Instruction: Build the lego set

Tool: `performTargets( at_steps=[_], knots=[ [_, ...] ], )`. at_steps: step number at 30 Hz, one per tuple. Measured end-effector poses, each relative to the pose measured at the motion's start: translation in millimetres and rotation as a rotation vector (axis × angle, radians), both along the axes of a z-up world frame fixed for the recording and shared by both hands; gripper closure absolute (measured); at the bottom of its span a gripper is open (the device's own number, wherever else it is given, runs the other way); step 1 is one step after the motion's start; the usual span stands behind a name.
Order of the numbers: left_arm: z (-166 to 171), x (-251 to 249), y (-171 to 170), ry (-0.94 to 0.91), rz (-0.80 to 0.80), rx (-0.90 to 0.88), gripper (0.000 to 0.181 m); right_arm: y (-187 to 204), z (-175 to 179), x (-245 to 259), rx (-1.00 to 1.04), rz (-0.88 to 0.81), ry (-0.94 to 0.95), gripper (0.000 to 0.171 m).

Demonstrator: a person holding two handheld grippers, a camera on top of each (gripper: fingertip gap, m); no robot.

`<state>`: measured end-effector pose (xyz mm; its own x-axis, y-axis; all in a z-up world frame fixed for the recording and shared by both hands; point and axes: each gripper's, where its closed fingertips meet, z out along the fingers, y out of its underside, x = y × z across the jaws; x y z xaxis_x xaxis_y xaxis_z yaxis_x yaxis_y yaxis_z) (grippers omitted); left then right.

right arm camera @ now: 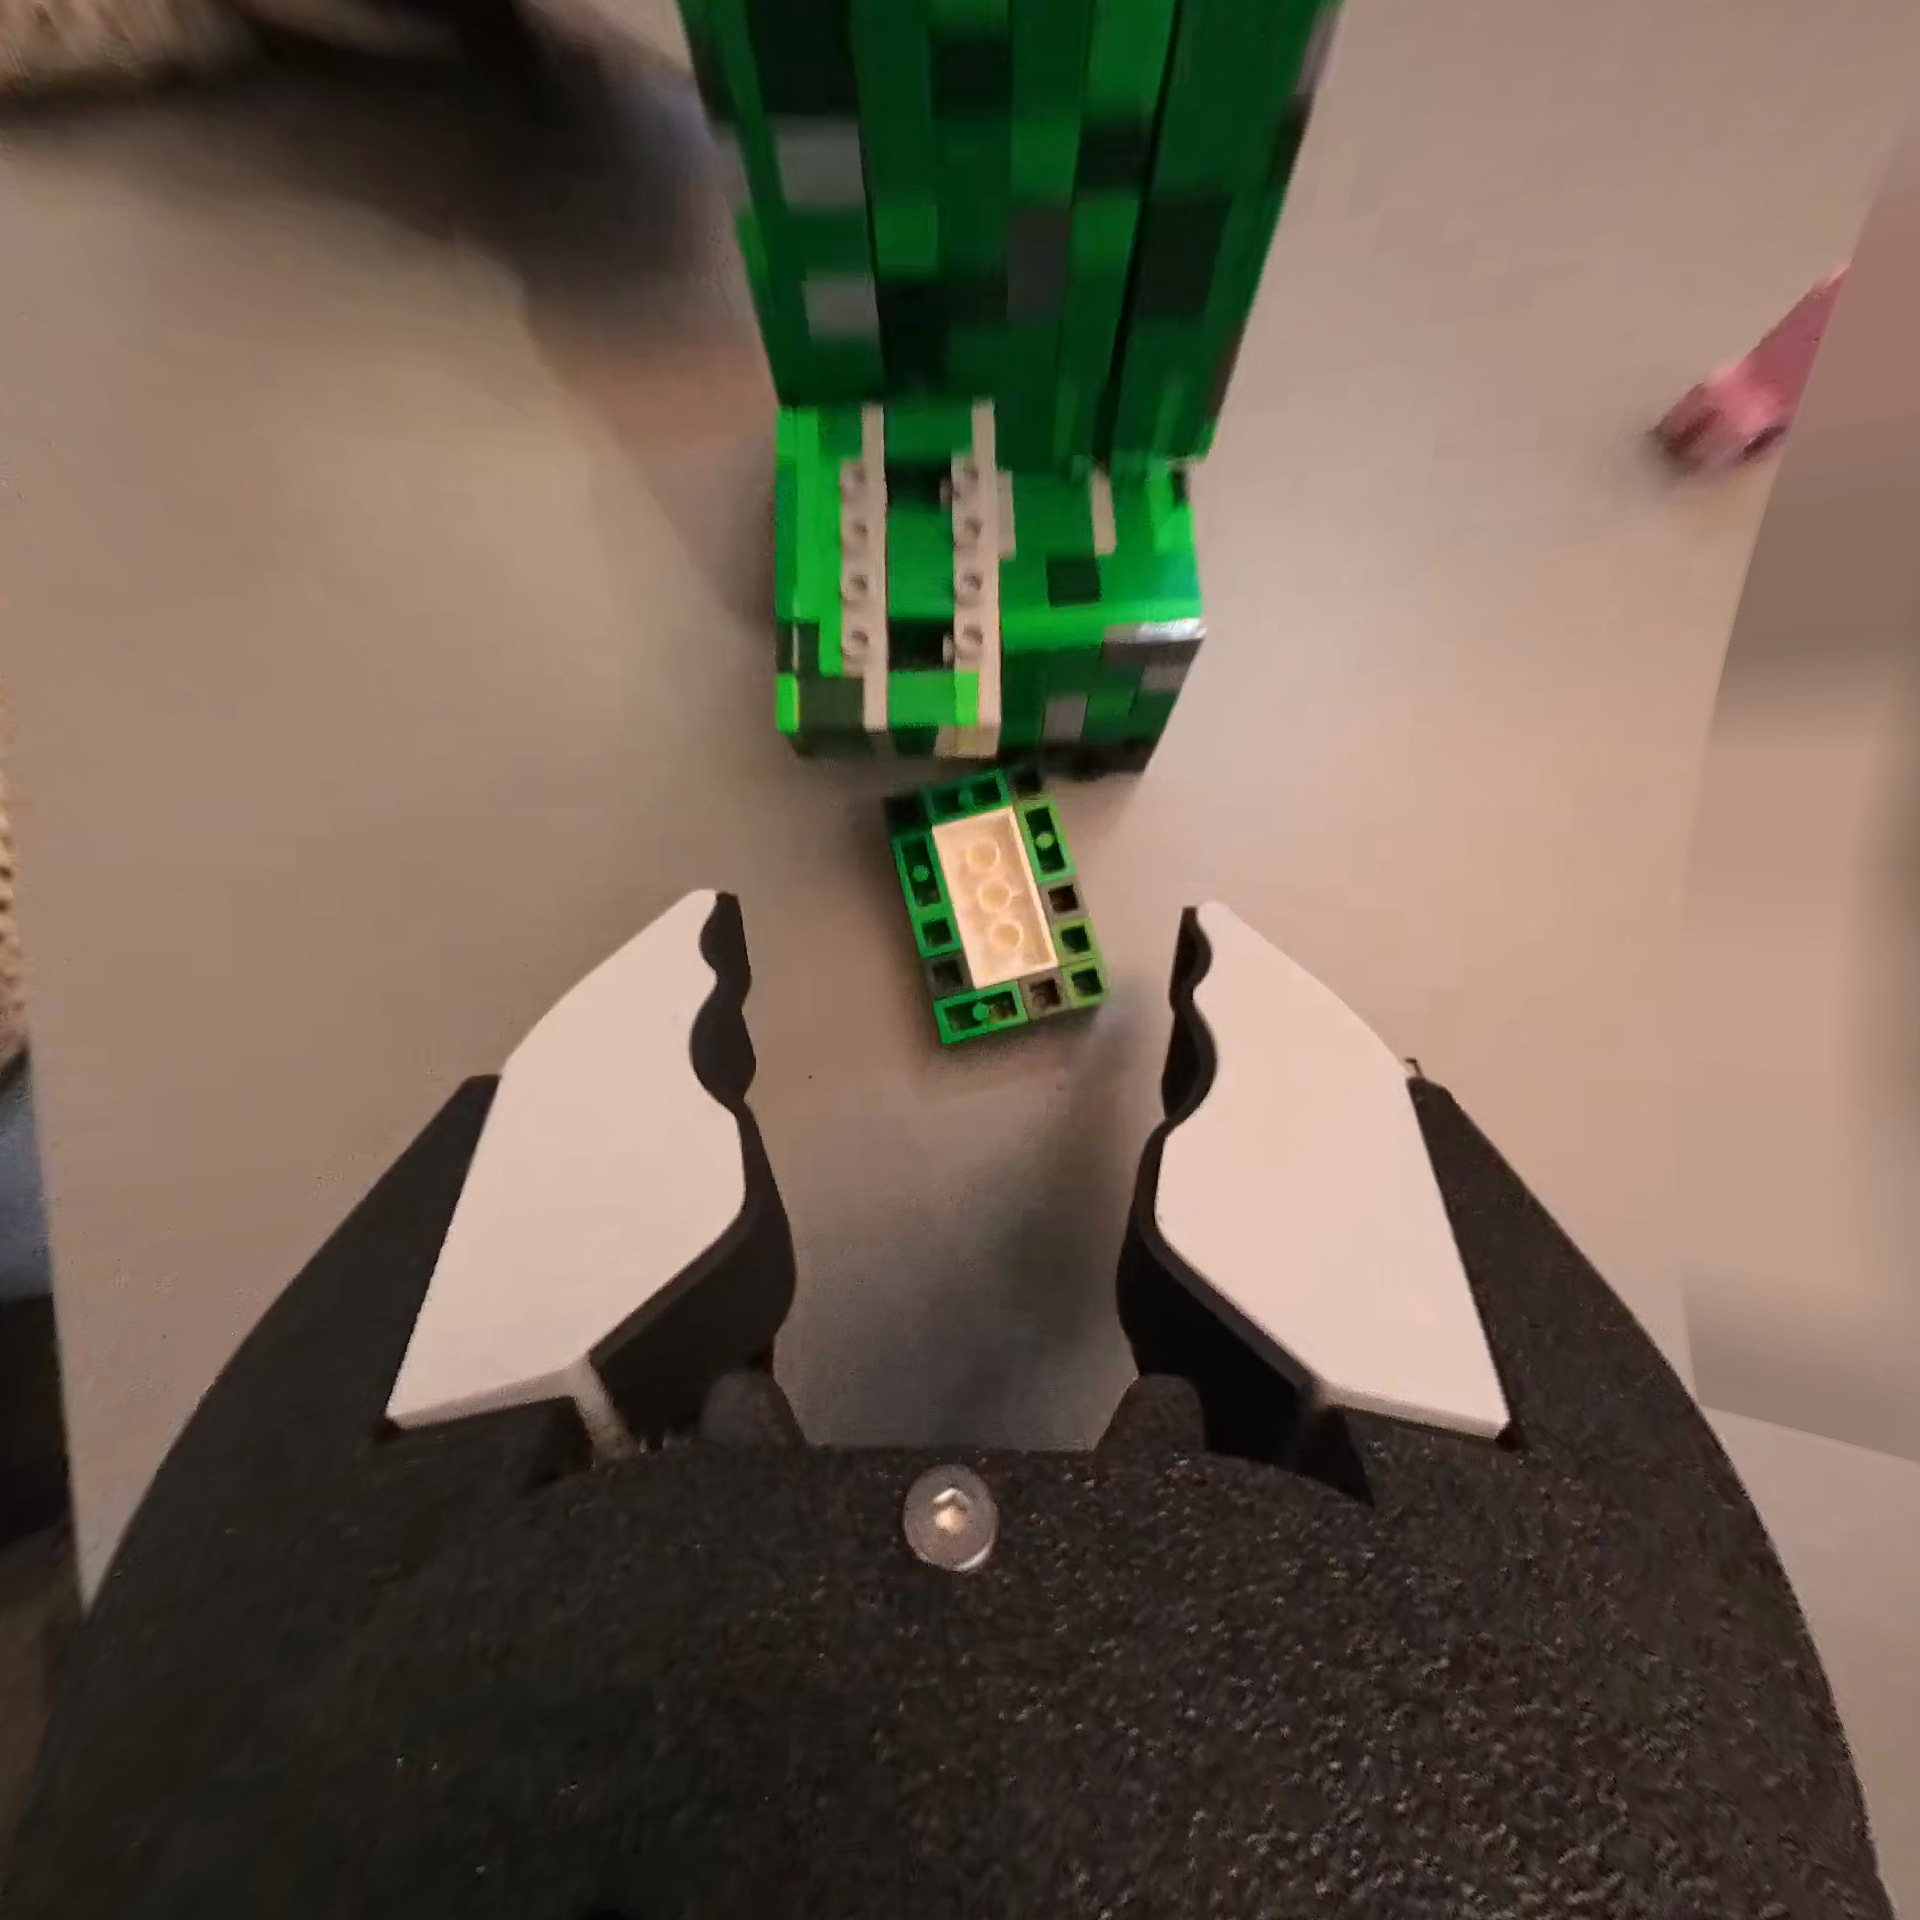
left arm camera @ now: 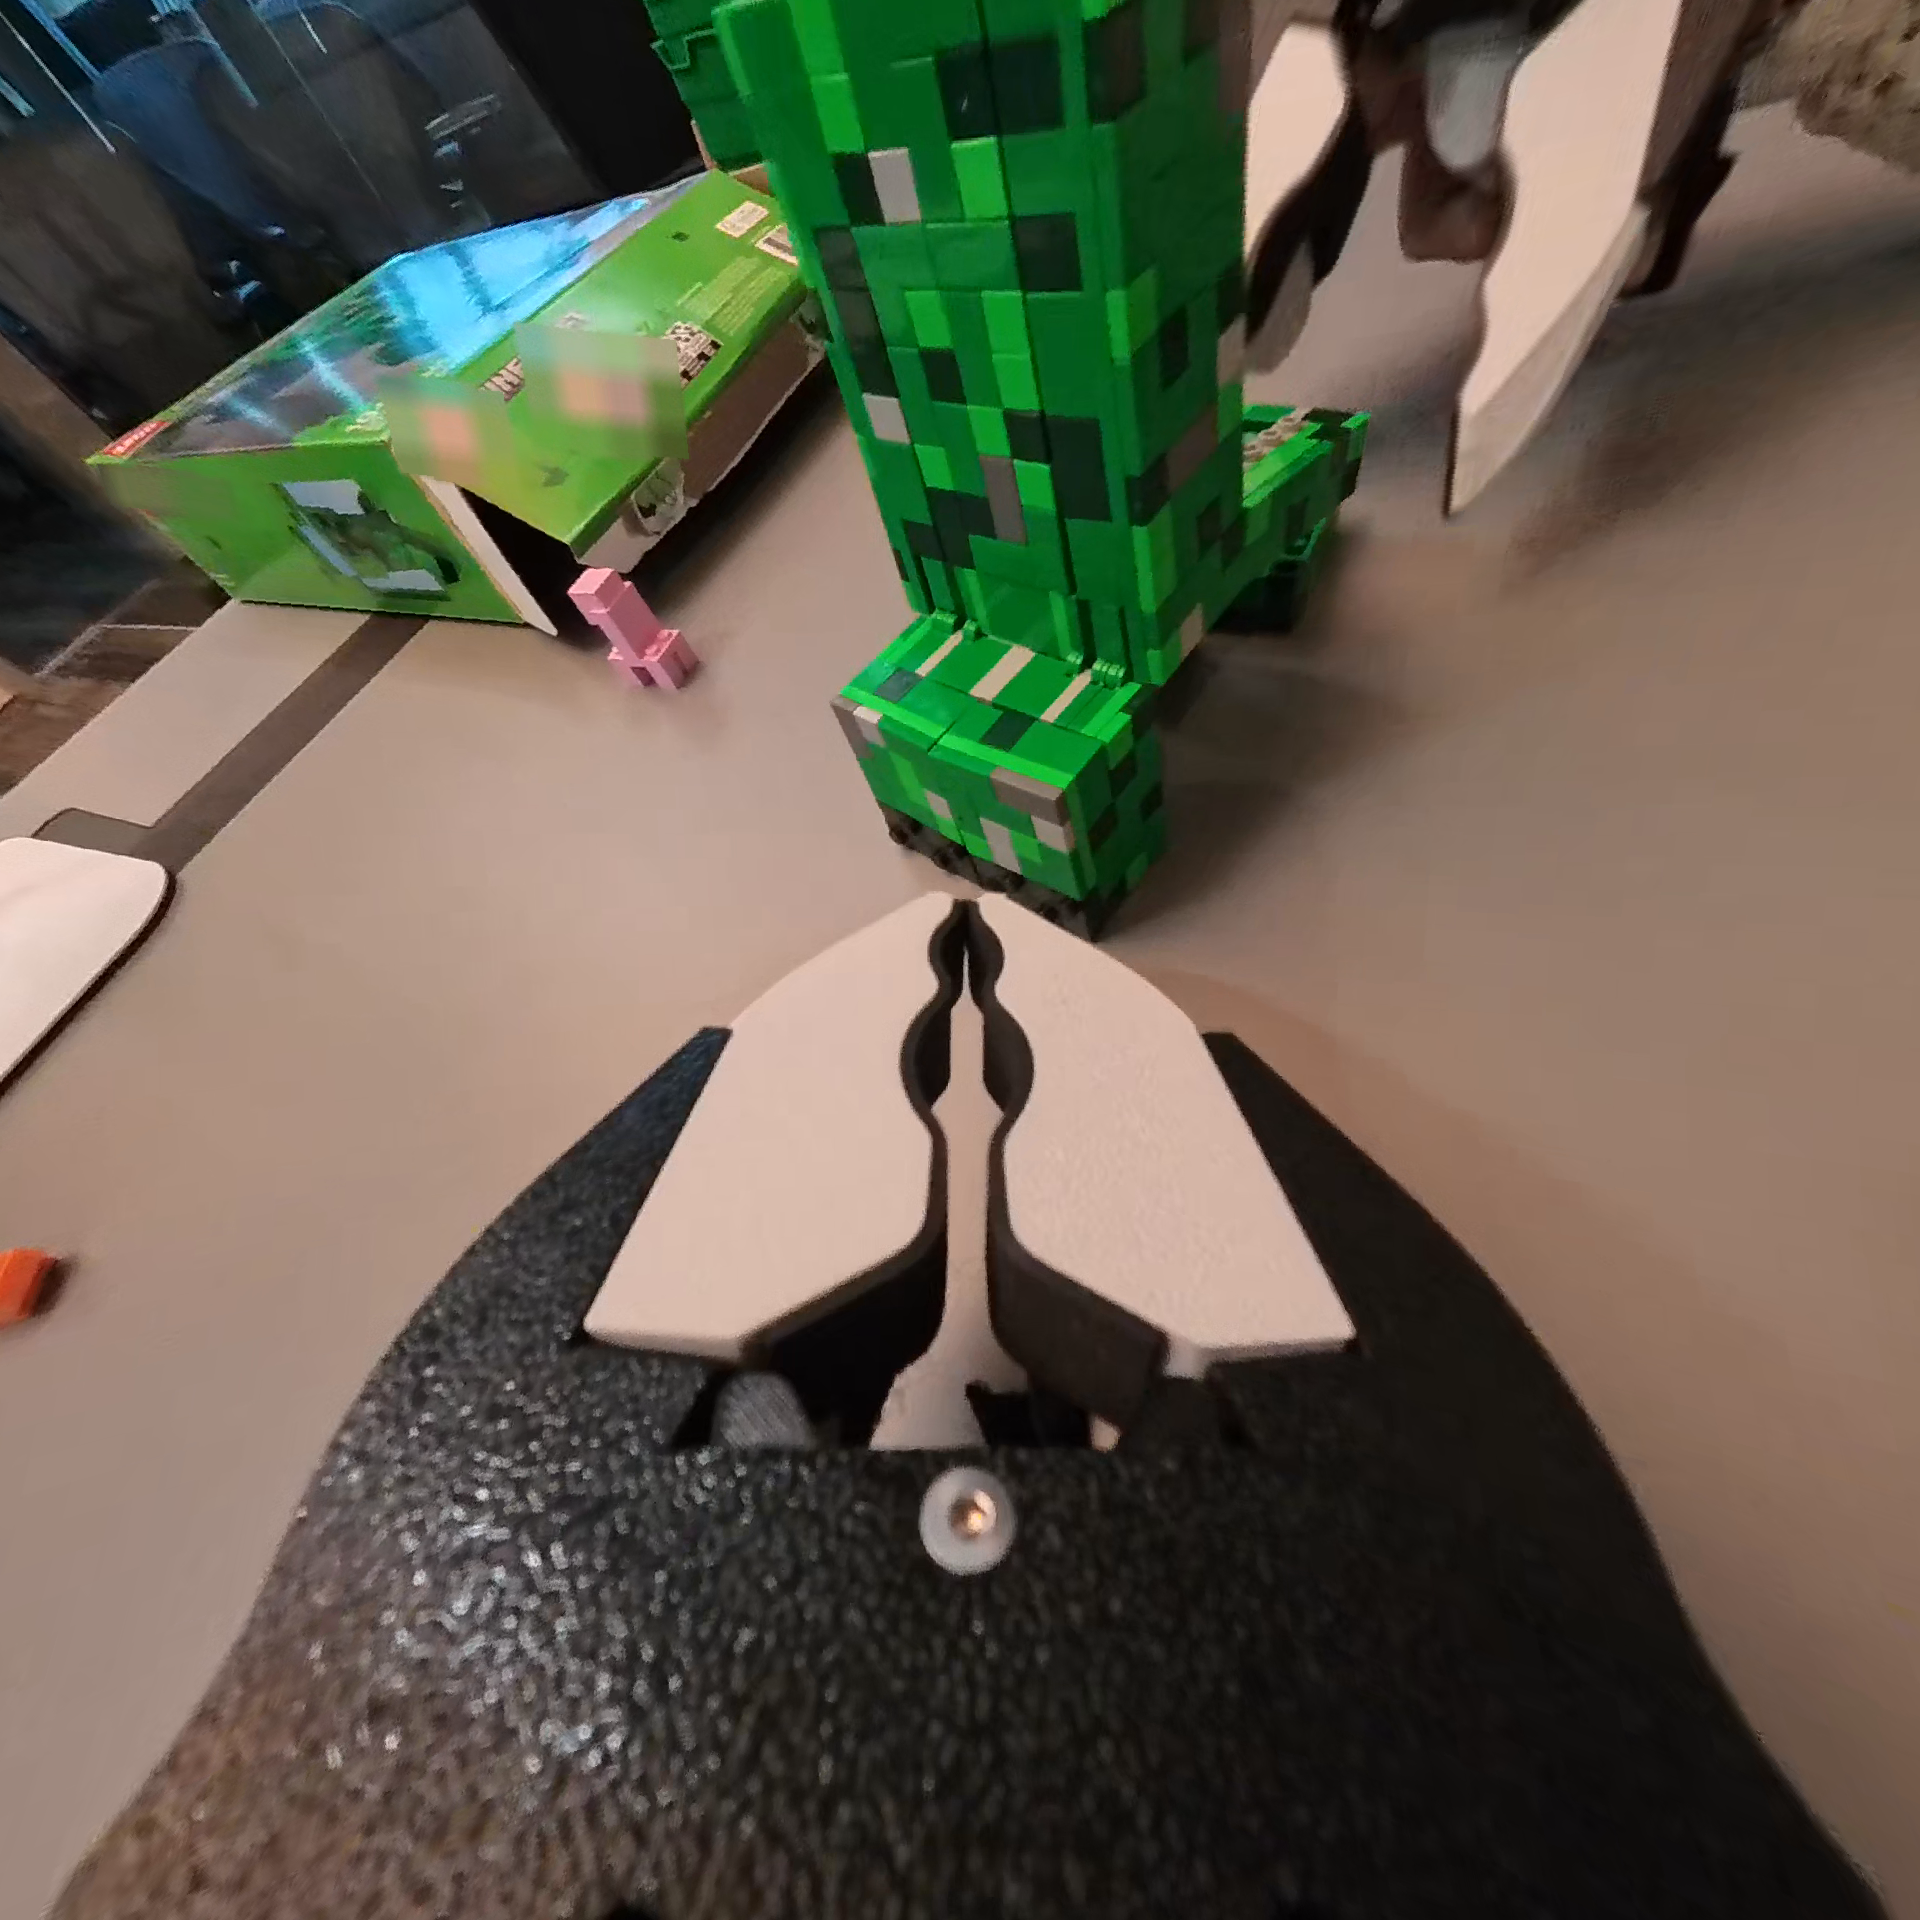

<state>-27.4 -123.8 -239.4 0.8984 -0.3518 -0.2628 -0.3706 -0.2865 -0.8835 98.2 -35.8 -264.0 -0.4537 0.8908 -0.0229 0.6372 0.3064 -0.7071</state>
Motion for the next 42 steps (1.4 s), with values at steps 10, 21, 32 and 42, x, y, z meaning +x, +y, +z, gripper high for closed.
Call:
performTargets(
  at_steps=[10,21,32,42],
  knots=[
    [30,20,-10,0.191,-0.035,0.208,0.181,1,-7,32,0.046,-0.038,-0.034,0.135],
    [49,113,-23,0.279,-0.229,0.326,0.169,-21,23,72,0.354,-0.001,-0.266,0.135],
    [50,73,-22,0.106,-0.12,0.309,0.166,-80,4,35,0.436,0.202,-0.395,0.097],
    [47,62,-23,0.067,-0.156,0.302,0.151,-67,-13,30,0.099,0.047,-0.045,0.104]
  ],
)
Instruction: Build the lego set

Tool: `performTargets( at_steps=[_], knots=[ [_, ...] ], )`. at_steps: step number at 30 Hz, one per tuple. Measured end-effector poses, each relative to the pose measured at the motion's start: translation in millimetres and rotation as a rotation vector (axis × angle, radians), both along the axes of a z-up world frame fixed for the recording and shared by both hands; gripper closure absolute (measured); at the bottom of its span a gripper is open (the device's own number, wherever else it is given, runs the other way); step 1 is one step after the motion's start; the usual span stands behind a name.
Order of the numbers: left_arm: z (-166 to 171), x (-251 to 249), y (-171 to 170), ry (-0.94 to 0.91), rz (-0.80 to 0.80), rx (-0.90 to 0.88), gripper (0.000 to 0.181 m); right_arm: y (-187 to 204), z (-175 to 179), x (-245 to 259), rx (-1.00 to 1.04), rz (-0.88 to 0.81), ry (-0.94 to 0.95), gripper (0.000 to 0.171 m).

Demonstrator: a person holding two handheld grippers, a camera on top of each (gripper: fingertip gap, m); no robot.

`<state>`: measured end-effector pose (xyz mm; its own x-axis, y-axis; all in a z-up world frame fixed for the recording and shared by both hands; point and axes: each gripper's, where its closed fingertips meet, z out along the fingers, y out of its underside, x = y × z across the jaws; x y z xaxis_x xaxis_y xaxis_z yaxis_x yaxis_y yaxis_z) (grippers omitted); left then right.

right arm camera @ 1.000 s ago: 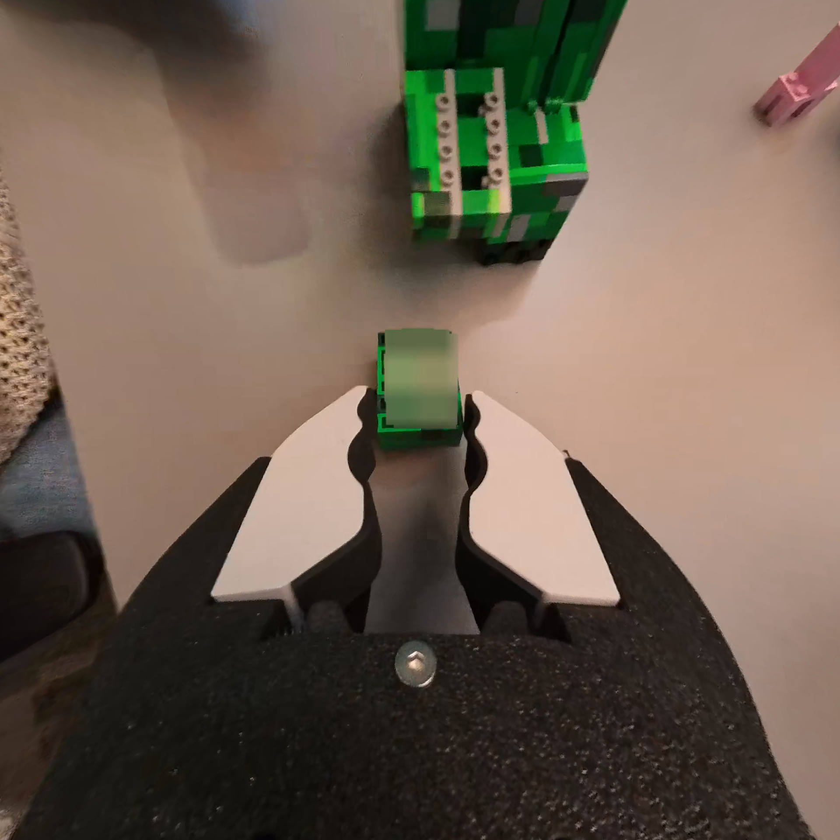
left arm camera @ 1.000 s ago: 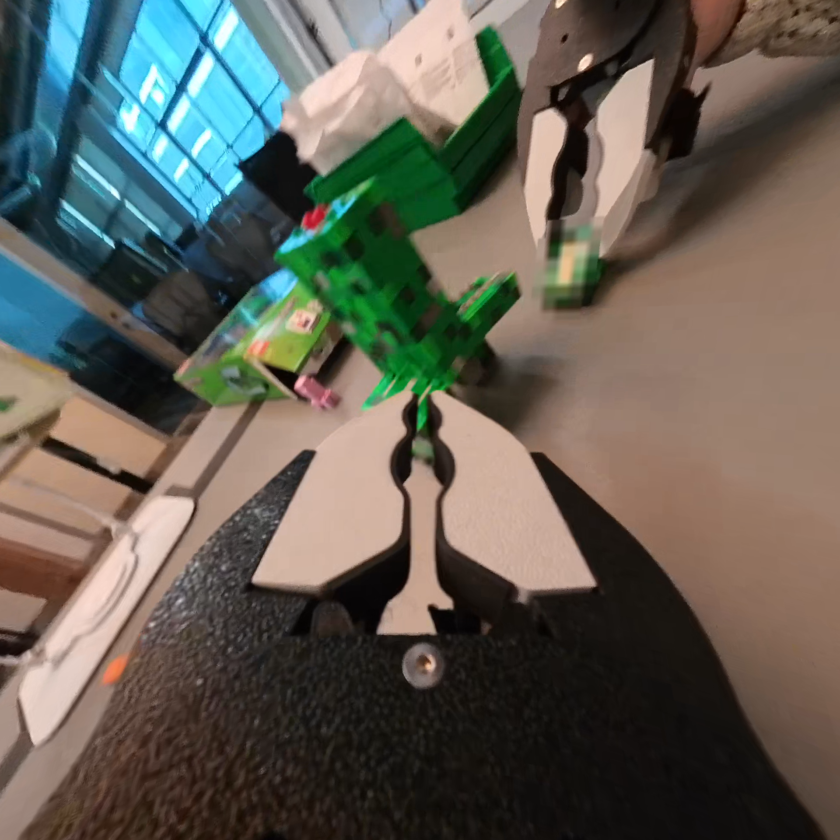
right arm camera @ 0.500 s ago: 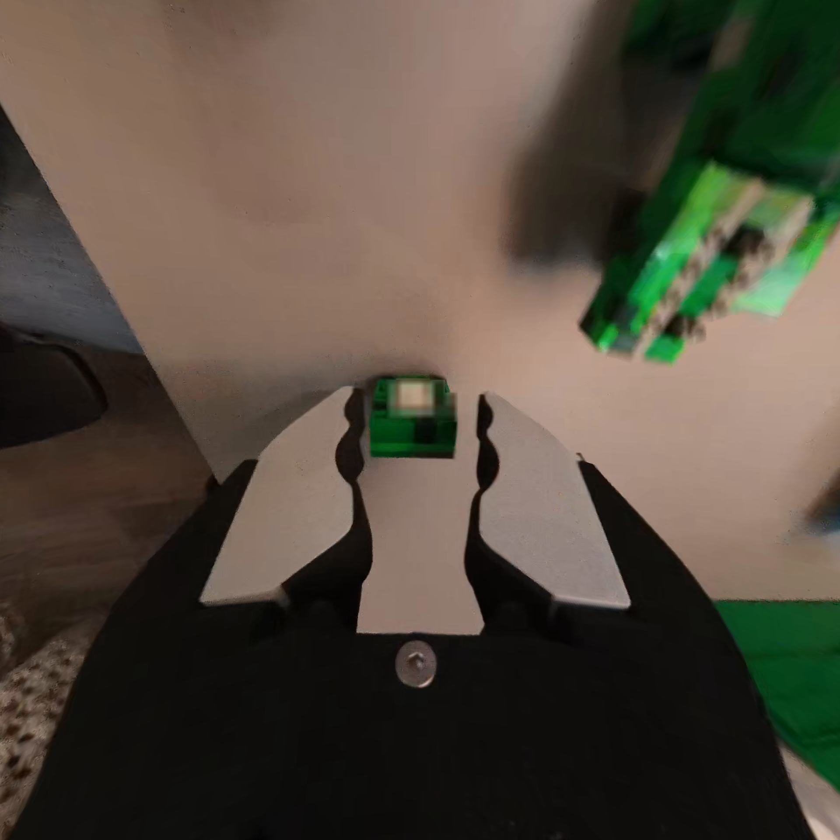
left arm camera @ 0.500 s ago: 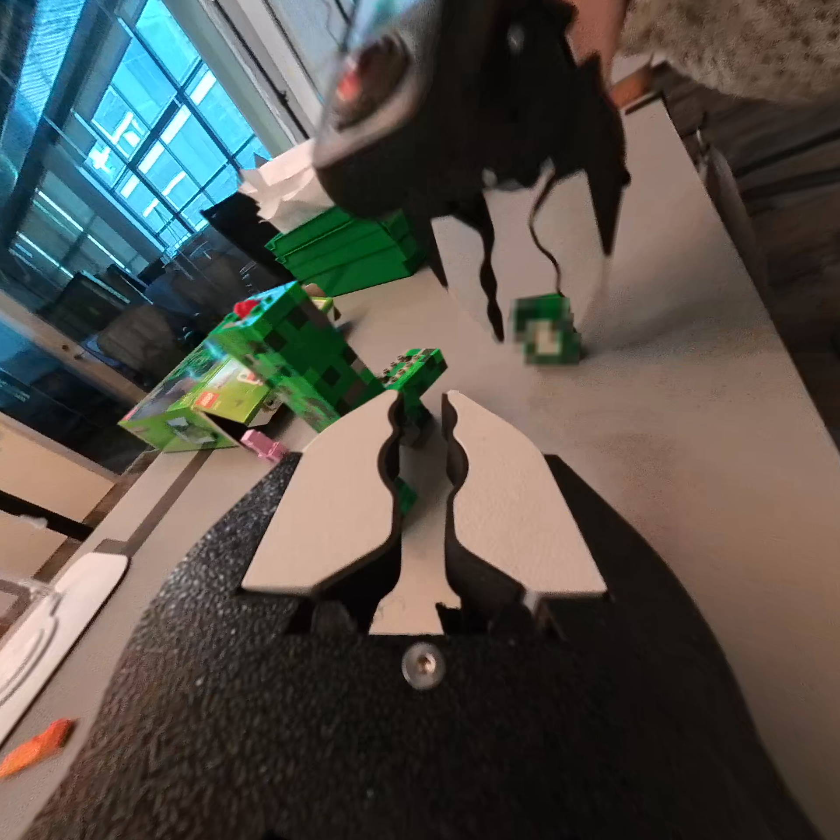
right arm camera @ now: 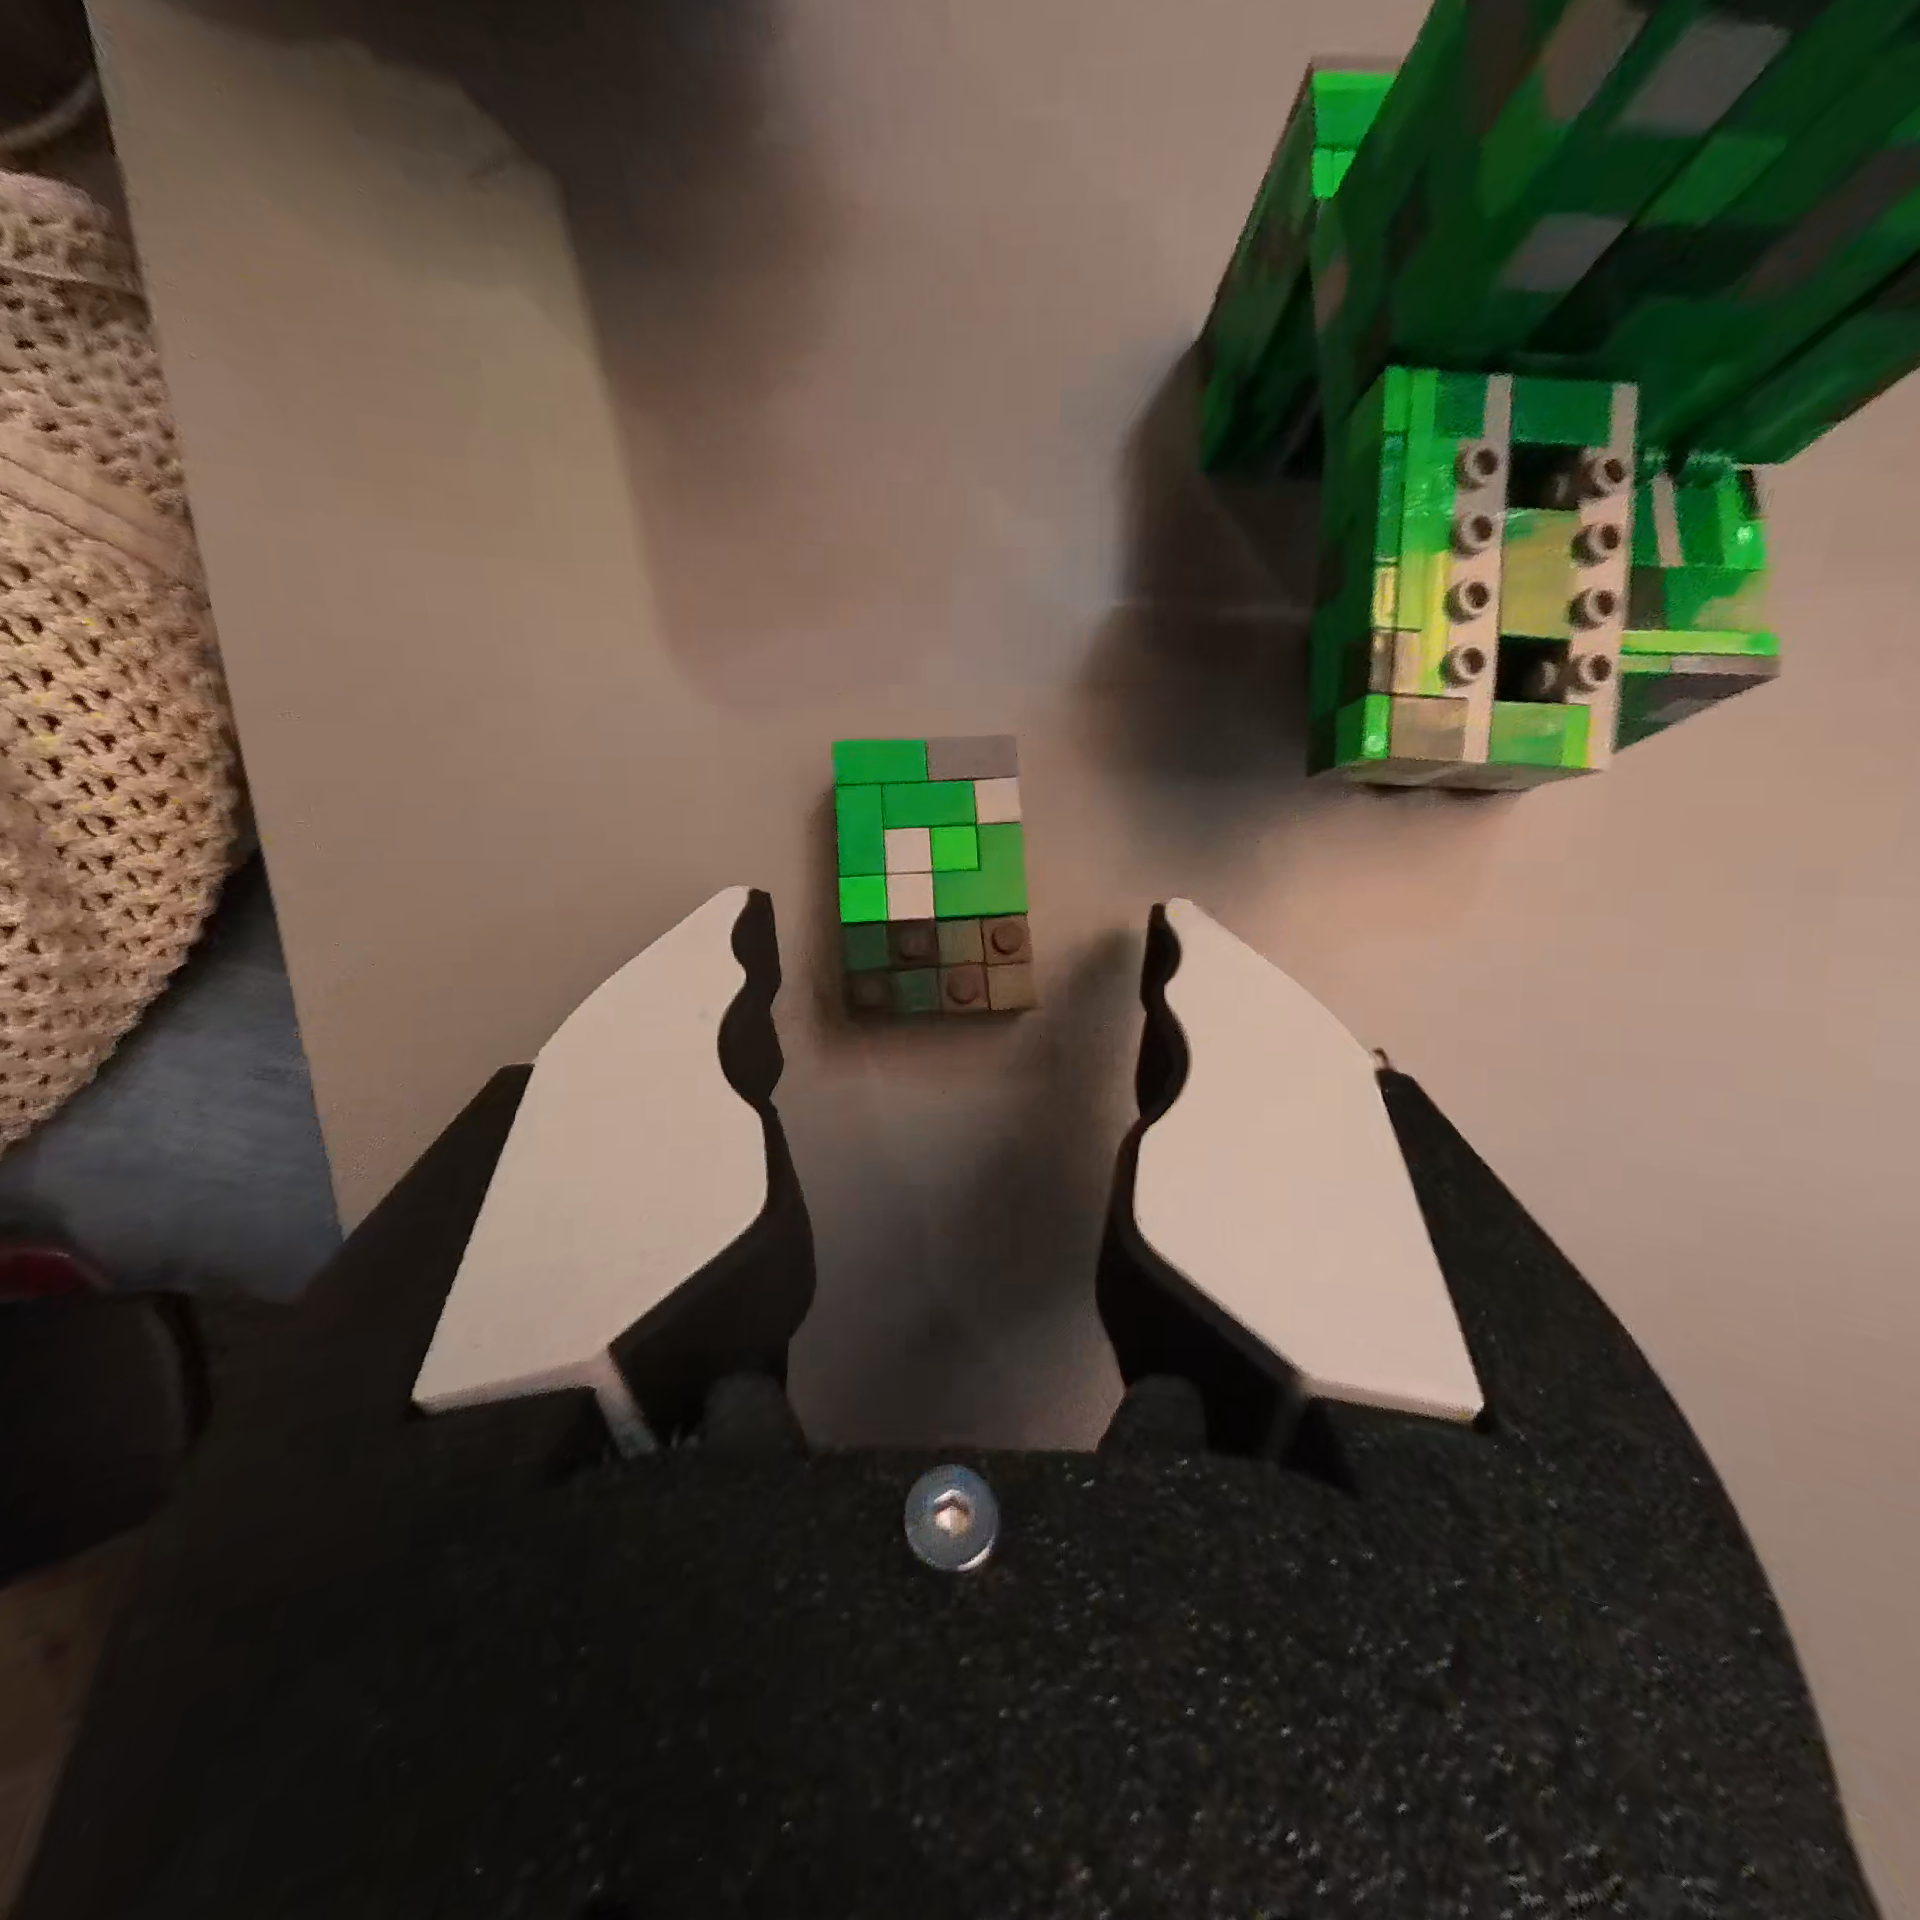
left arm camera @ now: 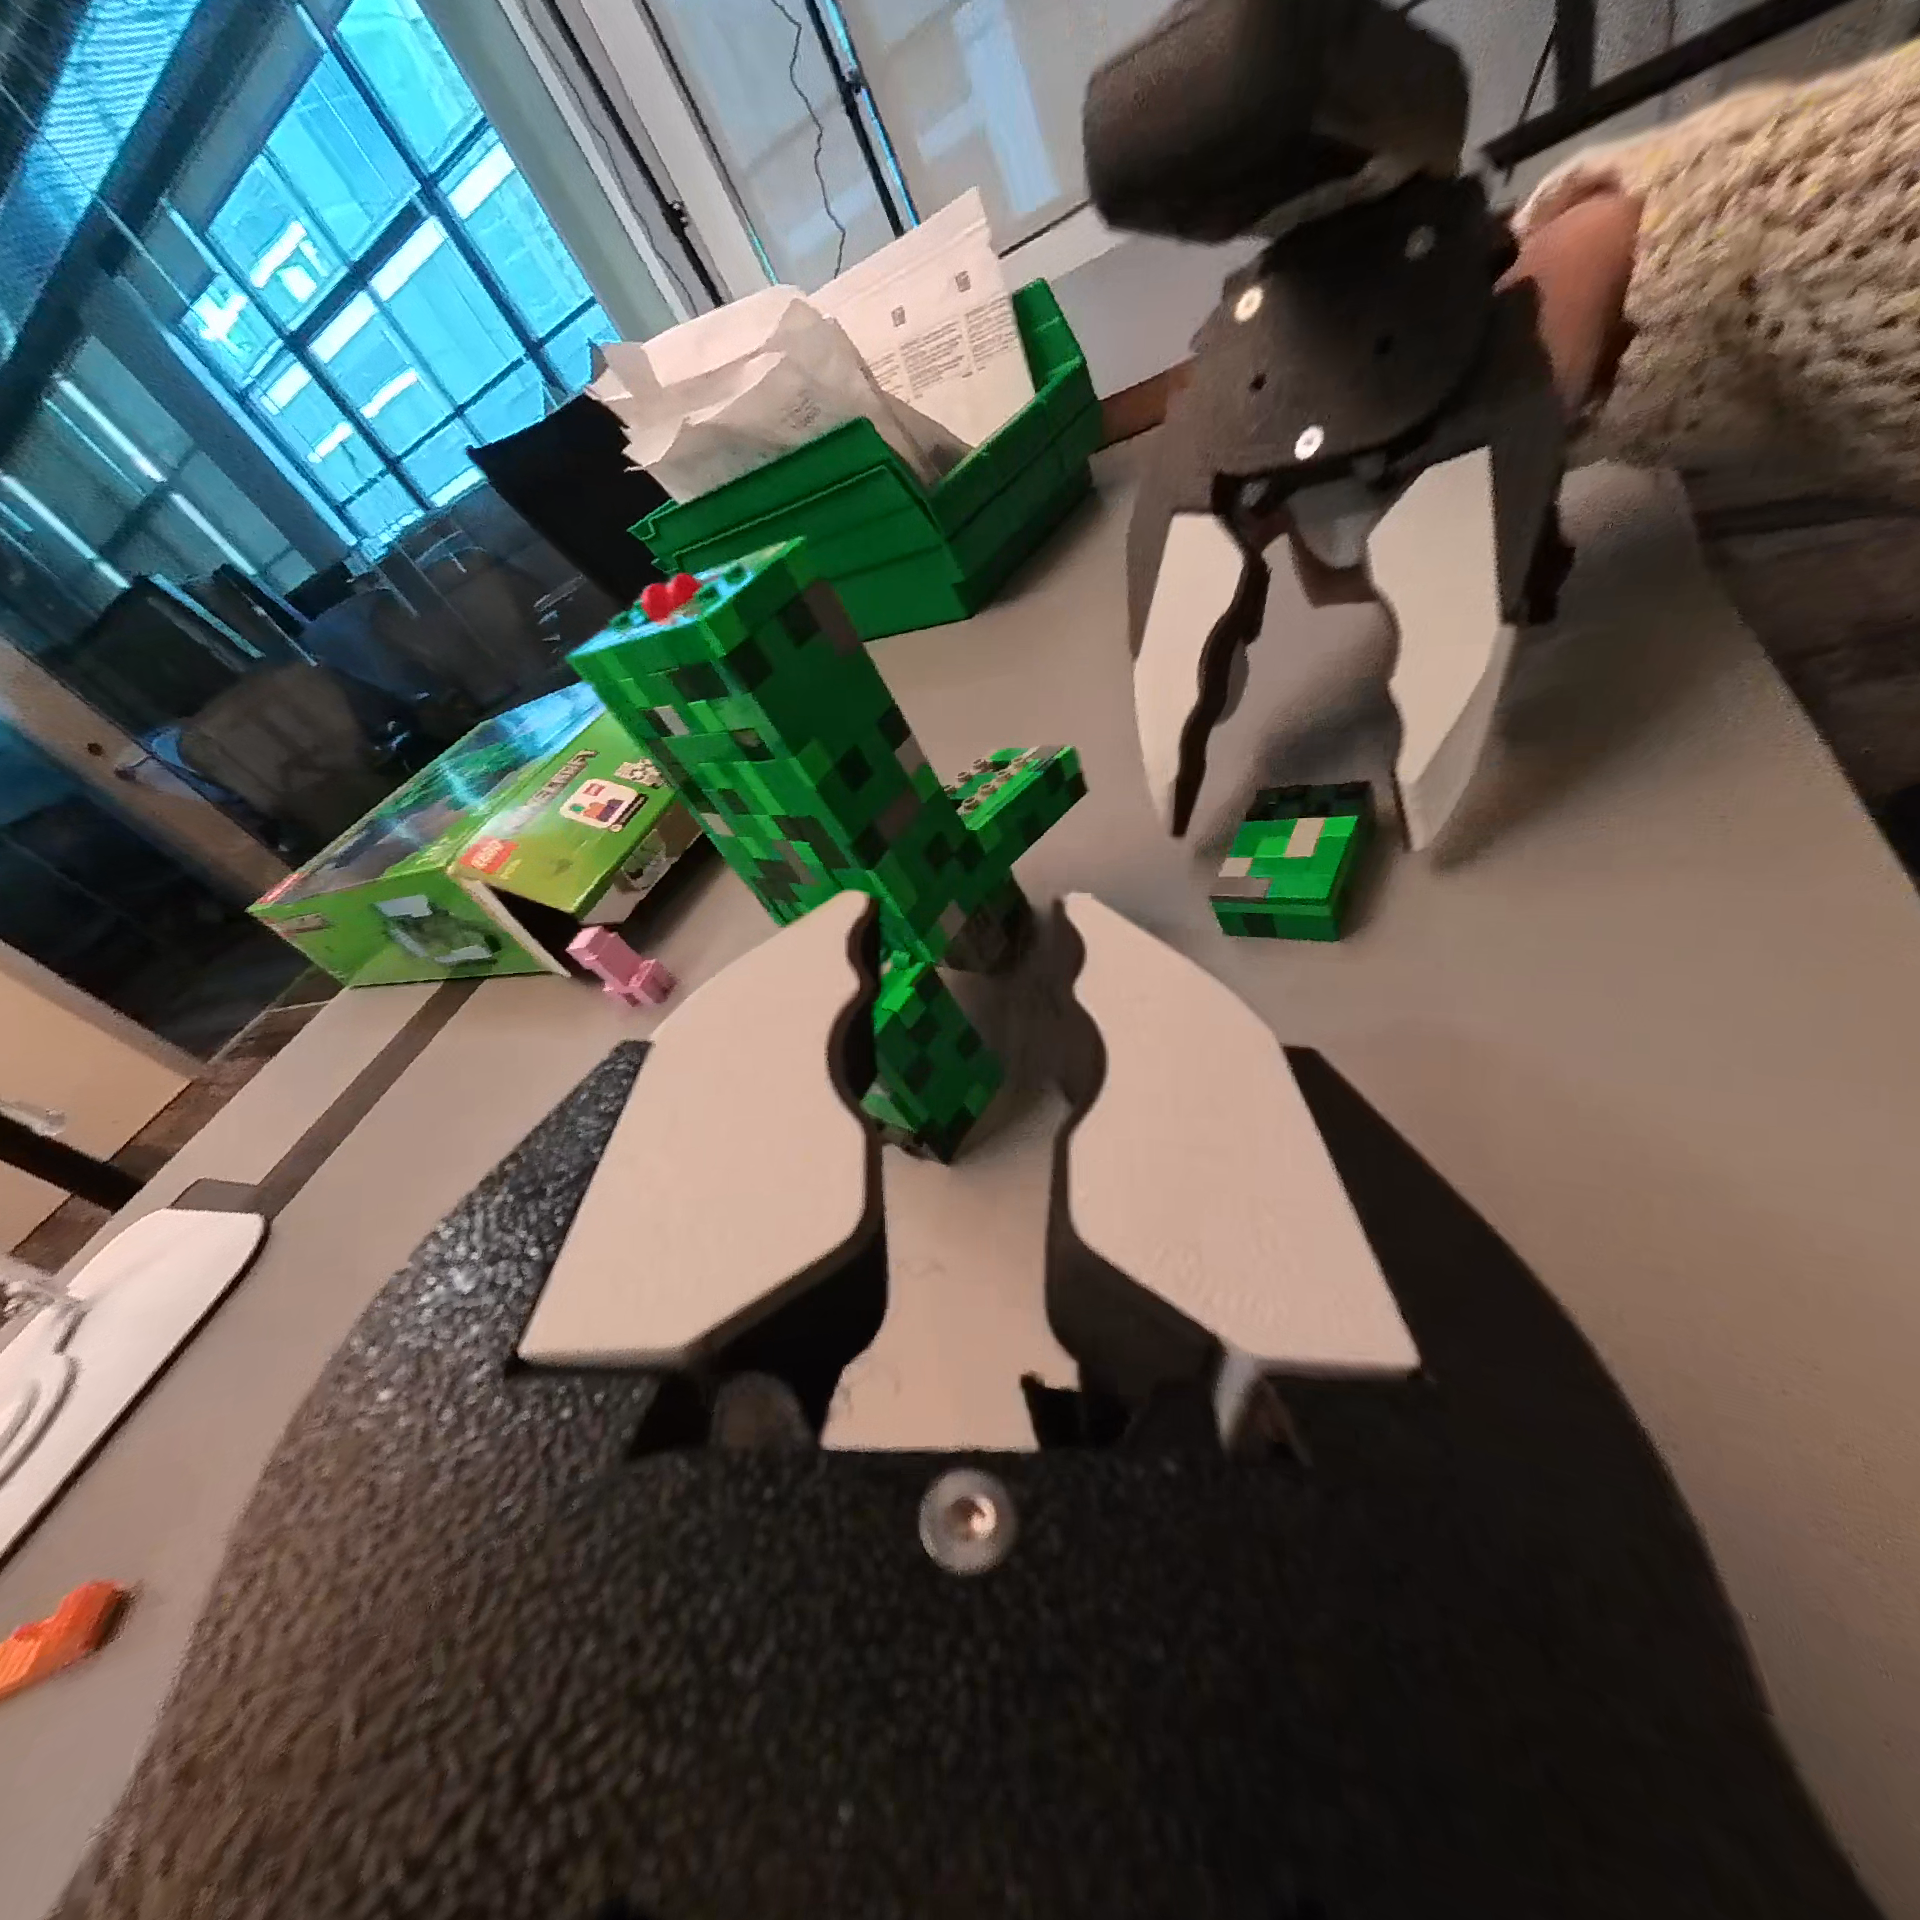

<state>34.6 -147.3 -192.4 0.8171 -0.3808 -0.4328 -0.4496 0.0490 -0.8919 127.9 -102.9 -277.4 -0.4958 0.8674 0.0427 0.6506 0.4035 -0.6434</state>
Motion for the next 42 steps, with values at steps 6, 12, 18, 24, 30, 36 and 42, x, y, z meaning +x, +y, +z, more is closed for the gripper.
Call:
performTargets(
  at_steps=[6,12,18,24,30,36,42],
  knots=[
    [-1,4,15,0.009,-0.087,-0.023,0.111,-7,-2,6,-0.042,0.038,-0.024,0.135],
    [-5,-4,47,-0.048,-0.179,-0.135,0.083,21,77,-15,-0.165,-0.068,0.268,0.135],
    [25,-4,74,-0.241,-0.355,-0.208,0.083,49,92,-46,-0.171,-0.119,0.39,0.135],
    [18,-20,72,-0.233,-0.307,-0.188,0.088,70,66,-14,-0.161,-0.212,0.327,0.135],
    [8,2,79,-0.178,-0.398,-0.264,0.083,56,11,-2,-0.083,-0.154,0.128,0.135],
    [10,1,83,-0.201,-0.422,-0.297,0.09,60,-1,0,-0.029,-0.167,0.077,0.115],
    [19,1,78,-0.279,-0.572,-0.341,0.082,48,29,-19,-0.101,-0.229,0.168,0.123]
  ],
)
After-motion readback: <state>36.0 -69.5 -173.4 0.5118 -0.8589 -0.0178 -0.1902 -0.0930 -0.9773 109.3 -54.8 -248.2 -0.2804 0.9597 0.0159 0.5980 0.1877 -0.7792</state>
